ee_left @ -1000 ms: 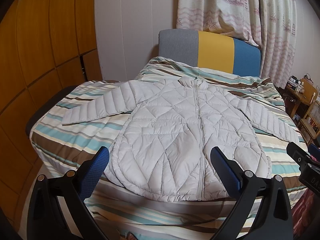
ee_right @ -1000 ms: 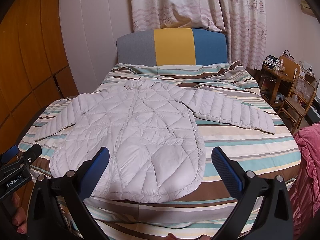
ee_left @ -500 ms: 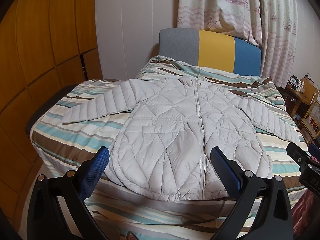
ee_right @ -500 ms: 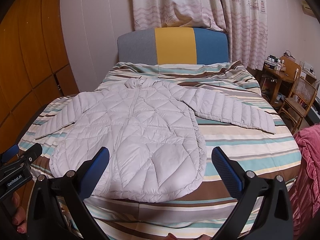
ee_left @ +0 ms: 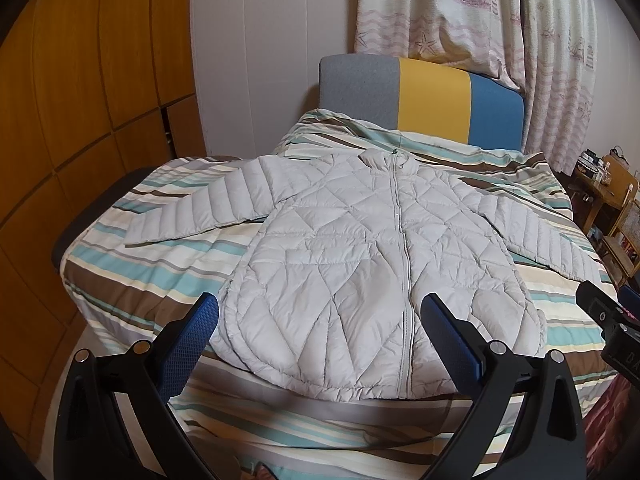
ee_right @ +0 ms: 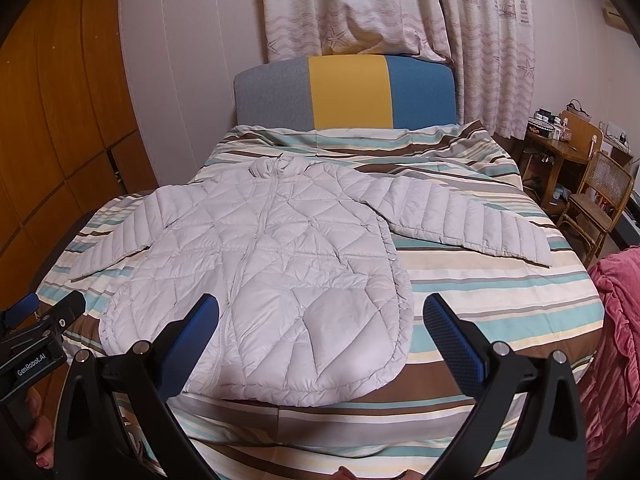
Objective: Fold large clothes
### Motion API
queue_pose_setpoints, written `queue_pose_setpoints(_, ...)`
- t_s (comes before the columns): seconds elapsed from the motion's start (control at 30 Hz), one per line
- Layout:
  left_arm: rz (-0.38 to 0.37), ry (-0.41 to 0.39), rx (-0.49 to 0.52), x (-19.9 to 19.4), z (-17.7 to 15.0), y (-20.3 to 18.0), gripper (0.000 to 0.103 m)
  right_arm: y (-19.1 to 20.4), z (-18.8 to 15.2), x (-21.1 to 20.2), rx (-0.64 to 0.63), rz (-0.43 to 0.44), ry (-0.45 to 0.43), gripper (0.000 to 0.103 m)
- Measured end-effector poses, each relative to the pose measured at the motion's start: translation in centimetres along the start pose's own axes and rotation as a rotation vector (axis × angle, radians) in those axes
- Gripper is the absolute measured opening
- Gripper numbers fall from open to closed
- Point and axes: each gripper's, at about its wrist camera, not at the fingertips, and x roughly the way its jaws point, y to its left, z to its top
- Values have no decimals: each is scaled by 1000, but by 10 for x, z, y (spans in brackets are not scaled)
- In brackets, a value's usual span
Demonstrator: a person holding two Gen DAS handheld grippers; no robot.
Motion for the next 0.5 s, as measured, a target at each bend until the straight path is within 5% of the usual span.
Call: queue_pose_setpoints(0.5, -8, 51, 15, 23, 2, -7, 100, -7, 1, 6, 19, 126, -144, 101)
